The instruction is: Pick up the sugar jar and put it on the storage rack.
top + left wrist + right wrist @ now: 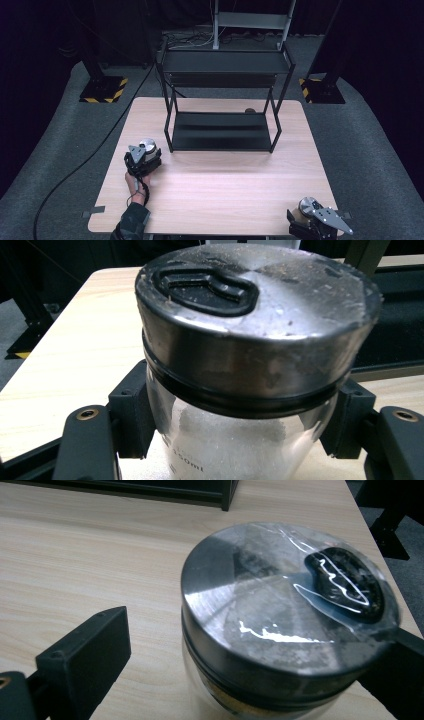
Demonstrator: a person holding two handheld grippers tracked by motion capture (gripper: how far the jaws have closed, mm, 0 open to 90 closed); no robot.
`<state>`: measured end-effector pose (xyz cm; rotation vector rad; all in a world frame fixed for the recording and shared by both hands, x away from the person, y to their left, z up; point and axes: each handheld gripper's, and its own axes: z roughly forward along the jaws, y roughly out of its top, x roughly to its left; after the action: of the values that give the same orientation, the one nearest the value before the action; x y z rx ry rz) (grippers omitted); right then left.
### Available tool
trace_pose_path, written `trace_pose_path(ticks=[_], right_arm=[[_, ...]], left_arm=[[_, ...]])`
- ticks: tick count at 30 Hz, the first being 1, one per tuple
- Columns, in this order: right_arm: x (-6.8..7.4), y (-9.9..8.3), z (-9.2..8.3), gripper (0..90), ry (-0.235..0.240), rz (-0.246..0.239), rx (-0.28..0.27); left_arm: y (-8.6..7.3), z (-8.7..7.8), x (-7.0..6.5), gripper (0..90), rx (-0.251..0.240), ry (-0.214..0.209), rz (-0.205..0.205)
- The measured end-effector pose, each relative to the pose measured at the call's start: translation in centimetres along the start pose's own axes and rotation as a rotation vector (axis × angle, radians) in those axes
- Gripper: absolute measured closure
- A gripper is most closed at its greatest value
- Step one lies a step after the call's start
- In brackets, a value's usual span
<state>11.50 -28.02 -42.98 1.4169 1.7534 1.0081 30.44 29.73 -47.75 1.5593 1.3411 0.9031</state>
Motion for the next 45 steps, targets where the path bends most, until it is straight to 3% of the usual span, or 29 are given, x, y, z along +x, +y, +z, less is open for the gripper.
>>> trace_pose_path(ticks=[18, 23, 45], right_arm=[[0.0, 0.2, -0.5, 0.8, -0.01, -0.012, -0.017], [0.0, 0.2, -0.4, 0.8, -0.005, -0.013, -0.009], [-0.1, 0.2, -0.3, 0.7, -0.017, -0.016, 0.006]], left_arm=[[-0.1, -0.9, 0.8, 29.9, -0.011, -0.052, -0.011], [0.3, -1.2, 0.8, 29.9, -0.003, -0.065, 0.011], [1.8, -2.0, 0.2, 29.9, -0.012, -0.141, 0.017]])
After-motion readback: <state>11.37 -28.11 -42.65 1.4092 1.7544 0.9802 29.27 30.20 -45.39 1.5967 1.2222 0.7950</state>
